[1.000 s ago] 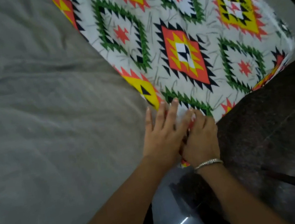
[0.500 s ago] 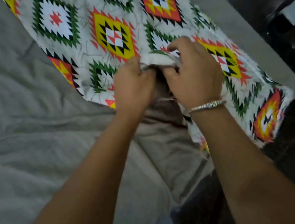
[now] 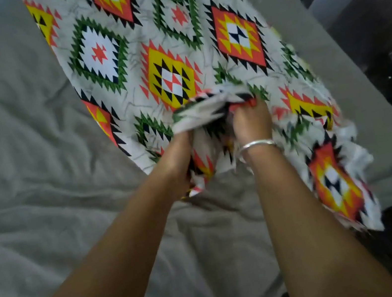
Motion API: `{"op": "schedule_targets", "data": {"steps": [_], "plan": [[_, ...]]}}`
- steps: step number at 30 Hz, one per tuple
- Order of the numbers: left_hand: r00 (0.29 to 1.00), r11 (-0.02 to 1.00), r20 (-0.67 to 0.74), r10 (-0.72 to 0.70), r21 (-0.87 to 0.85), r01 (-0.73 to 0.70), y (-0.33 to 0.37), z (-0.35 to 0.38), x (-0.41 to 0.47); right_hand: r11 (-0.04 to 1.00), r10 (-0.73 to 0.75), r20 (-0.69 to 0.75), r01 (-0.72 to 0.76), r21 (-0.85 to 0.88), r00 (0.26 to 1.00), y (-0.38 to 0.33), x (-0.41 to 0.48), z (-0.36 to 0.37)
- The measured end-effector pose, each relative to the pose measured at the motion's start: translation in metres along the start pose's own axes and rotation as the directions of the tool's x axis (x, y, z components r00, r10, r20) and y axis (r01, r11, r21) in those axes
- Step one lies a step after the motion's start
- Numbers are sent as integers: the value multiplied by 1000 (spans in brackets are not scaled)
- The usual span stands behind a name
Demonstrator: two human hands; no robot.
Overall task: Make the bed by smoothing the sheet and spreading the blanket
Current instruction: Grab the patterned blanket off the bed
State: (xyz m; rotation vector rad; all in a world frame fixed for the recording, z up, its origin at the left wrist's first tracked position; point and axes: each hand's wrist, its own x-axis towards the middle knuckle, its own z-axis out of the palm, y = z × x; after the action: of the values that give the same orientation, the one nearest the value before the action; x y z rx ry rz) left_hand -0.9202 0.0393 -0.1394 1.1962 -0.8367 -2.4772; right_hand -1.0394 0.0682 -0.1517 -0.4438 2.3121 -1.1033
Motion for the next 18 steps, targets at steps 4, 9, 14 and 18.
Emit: {"op": "schedule_targets", "data": {"steps": [4,9,14,18], "plan": [[960,923,-85,268,-264,-281,58,-15,25,824,-566,167,549,137,807,-82,37,37],[535,819,-621,573,412,-399,57,-26,52,562,-563,580,787,-254,589,-105,70,65],[631,632,-487,603,775,-6,-46,-7,32,425,-300,721,764,-486,625,24,22,24],[743,190,-460,486,885,424,-123,-28,8,338,-197,757,768,-543,623,101,-20,8]]}}
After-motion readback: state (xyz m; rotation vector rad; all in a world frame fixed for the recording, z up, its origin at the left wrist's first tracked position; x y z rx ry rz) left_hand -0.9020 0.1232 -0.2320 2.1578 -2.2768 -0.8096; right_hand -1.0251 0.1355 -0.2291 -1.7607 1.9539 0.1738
